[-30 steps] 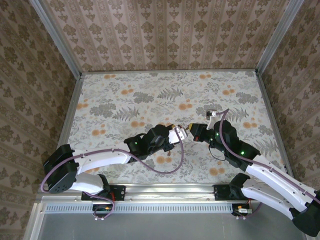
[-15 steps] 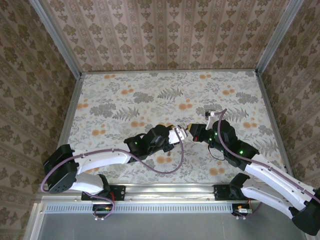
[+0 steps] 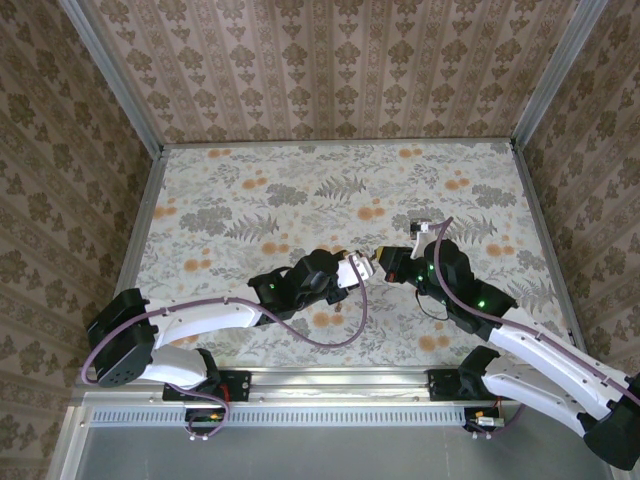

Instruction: Unlock with the key

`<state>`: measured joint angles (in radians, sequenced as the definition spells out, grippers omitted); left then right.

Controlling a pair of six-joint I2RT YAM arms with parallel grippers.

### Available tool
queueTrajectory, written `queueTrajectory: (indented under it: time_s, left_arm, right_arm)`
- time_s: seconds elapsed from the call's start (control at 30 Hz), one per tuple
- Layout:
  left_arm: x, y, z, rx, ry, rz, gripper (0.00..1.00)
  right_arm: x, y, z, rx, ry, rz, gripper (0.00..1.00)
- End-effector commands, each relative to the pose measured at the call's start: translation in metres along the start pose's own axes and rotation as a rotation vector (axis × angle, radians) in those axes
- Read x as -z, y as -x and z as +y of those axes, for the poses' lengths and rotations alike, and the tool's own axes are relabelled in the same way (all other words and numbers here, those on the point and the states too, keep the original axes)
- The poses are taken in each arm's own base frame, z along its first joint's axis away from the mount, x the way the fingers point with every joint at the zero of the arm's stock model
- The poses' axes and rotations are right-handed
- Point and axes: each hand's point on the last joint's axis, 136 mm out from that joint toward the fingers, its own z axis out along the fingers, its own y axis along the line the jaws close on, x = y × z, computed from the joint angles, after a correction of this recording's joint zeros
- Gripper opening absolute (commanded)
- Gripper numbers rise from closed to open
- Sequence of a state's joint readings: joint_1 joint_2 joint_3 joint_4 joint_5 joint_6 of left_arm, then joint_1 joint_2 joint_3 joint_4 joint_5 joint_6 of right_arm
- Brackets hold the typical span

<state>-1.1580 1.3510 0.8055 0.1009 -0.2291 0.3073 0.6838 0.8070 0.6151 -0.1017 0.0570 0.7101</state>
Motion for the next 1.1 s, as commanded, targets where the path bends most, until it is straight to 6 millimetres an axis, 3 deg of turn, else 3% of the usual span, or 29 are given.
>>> queueTrajectory:
  time_s: [0.0,0.7,1.07]
  left_arm:
    - [0.002,0.022,0.002,0.029,-0.003,-0.065,0.27]
    - [-0.001,0.021,0.008,0.044,0.015,-0.064,0.26]
    - [0.003,0.031,0.013,0.074,0.005,-0.096,0.25]
  right_arm:
    - [0.001,0.011,0.010,0.004,0.027,-0.039,0.00]
    - [-0.007,-0.005,0.002,-0.022,0.022,0.002,0.00]
    - [-0.016,-0.014,0.002,-0.011,0.015,0.021,0.00]
